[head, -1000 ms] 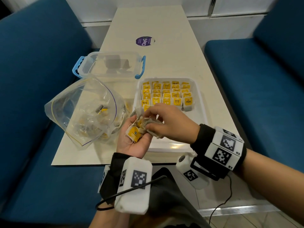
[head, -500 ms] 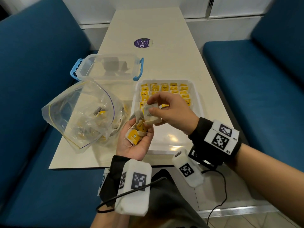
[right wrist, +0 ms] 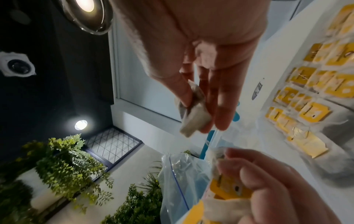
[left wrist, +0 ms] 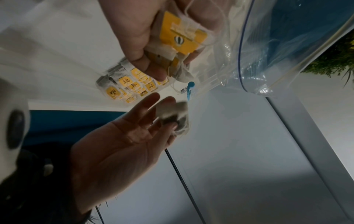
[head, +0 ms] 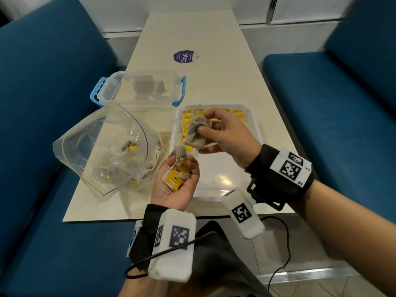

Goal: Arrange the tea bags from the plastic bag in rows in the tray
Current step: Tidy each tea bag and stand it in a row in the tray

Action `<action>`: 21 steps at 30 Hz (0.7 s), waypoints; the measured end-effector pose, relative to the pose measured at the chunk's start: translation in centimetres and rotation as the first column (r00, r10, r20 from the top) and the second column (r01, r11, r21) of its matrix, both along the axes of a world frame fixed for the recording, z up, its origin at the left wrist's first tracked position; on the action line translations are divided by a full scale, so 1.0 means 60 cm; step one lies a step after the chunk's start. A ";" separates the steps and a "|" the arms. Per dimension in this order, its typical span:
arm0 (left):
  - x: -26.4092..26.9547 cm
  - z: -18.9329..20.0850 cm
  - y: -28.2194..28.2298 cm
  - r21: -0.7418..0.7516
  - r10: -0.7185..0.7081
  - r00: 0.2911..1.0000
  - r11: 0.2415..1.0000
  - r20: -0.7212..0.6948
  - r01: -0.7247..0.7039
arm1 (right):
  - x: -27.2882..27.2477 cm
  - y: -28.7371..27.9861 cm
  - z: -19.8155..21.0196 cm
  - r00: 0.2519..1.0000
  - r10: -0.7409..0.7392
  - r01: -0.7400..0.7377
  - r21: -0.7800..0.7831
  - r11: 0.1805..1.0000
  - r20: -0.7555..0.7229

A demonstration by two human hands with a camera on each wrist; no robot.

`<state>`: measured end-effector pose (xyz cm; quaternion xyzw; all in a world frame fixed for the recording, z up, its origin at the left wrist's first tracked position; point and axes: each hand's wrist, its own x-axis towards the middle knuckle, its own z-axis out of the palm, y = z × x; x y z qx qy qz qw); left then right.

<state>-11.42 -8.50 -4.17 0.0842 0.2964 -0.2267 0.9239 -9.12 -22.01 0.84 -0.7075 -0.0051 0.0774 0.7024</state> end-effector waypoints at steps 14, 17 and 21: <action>-0.004 -0.004 -0.002 0.009 -0.020 0.999 1.000 0.025 0.019 | -0.006 -0.010 -0.005 0.984 0.155 -0.158 0.028 0.987 0.089; -0.005 -0.003 -0.003 0.010 -0.029 0.999 1.000 0.035 0.029 | -0.004 -0.010 -0.006 0.982 0.164 -0.159 -0.063 0.985 0.096; -0.003 -0.004 -0.006 0.014 -0.021 1.000 1.000 0.004 0.021 | -0.001 -0.015 -0.008 0.982 0.156 -0.139 -0.149 0.979 0.105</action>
